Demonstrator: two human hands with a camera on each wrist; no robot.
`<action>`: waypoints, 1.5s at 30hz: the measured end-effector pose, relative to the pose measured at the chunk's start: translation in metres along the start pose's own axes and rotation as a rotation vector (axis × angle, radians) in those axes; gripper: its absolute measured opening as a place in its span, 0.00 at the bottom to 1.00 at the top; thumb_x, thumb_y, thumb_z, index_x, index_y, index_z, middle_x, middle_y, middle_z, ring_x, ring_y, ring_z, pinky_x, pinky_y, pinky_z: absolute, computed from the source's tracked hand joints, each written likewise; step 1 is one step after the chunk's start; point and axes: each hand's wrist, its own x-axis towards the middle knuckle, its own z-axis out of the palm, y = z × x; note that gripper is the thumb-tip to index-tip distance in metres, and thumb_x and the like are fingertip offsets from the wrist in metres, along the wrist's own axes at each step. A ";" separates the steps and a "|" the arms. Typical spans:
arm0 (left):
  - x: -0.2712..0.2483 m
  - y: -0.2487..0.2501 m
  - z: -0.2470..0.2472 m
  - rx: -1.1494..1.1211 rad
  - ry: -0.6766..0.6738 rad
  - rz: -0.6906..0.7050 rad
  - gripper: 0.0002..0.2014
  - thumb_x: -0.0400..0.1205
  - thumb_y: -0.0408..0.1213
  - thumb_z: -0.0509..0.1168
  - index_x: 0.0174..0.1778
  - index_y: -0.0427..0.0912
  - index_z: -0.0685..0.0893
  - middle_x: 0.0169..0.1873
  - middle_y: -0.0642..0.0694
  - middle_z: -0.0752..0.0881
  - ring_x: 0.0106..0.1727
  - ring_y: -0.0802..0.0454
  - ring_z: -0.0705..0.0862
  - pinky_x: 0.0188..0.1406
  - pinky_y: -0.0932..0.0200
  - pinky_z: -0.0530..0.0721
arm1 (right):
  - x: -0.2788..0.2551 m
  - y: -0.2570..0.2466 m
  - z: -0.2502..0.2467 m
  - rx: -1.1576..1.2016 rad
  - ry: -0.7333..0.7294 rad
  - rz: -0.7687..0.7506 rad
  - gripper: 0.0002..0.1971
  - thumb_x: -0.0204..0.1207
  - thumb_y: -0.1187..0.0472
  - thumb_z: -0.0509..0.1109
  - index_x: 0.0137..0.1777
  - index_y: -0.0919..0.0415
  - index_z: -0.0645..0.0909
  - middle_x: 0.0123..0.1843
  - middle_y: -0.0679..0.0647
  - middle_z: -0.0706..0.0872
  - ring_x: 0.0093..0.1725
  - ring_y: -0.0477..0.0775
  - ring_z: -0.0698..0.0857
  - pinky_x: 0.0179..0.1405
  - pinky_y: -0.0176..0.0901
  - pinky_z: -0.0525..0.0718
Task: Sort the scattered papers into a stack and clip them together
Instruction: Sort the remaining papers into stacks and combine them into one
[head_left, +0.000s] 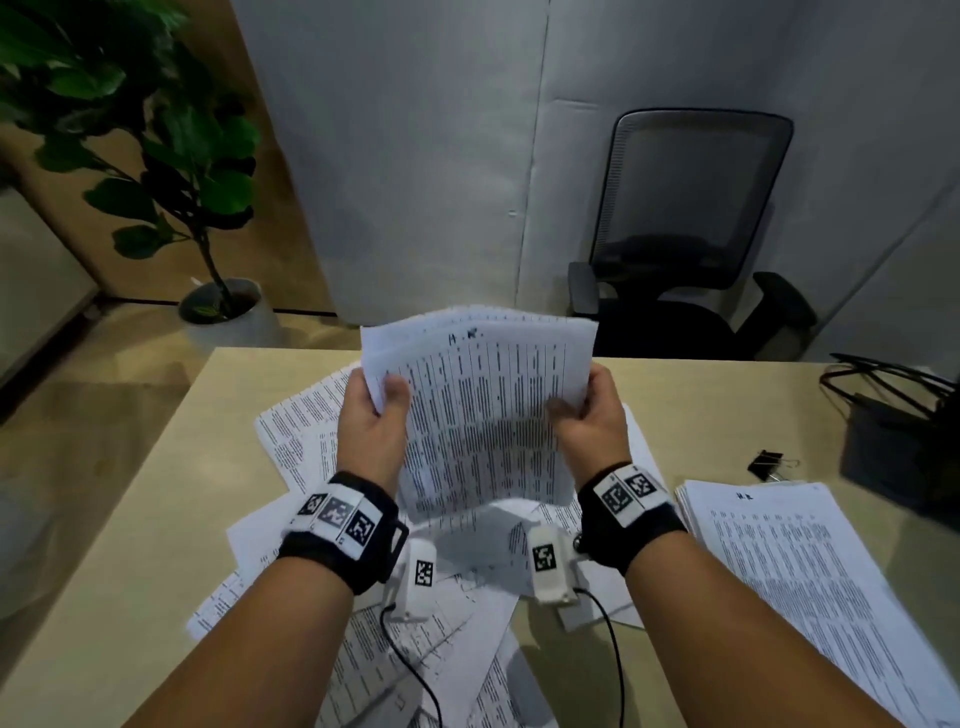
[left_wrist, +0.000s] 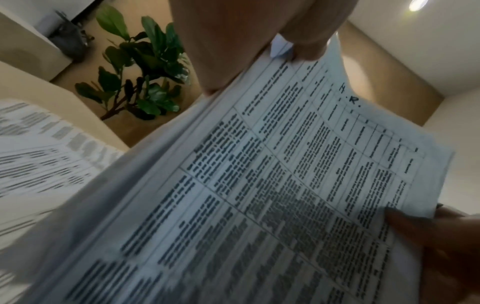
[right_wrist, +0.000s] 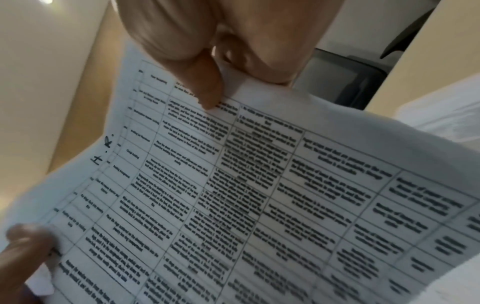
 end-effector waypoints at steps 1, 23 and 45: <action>0.002 0.007 0.001 -0.061 0.011 0.028 0.07 0.82 0.58 0.59 0.51 0.62 0.76 0.47 0.55 0.85 0.48 0.54 0.85 0.48 0.49 0.87 | 0.003 -0.005 0.000 0.025 -0.001 -0.031 0.20 0.74 0.75 0.67 0.55 0.48 0.75 0.55 0.56 0.85 0.54 0.53 0.85 0.43 0.34 0.86; -0.034 -0.040 0.005 0.020 -0.111 -0.239 0.19 0.81 0.21 0.57 0.58 0.51 0.77 0.51 0.47 0.85 0.50 0.50 0.83 0.44 0.57 0.82 | -0.026 0.043 -0.014 -0.117 -0.065 0.177 0.20 0.77 0.71 0.67 0.60 0.48 0.71 0.52 0.49 0.83 0.53 0.50 0.83 0.52 0.50 0.86; -0.099 -0.056 0.122 0.577 -0.655 -0.444 0.08 0.80 0.37 0.65 0.46 0.35 0.78 0.38 0.41 0.84 0.35 0.46 0.84 0.33 0.54 0.87 | -0.025 0.078 -0.182 -0.607 0.216 0.413 0.15 0.83 0.65 0.57 0.68 0.57 0.73 0.46 0.57 0.81 0.41 0.57 0.79 0.41 0.39 0.74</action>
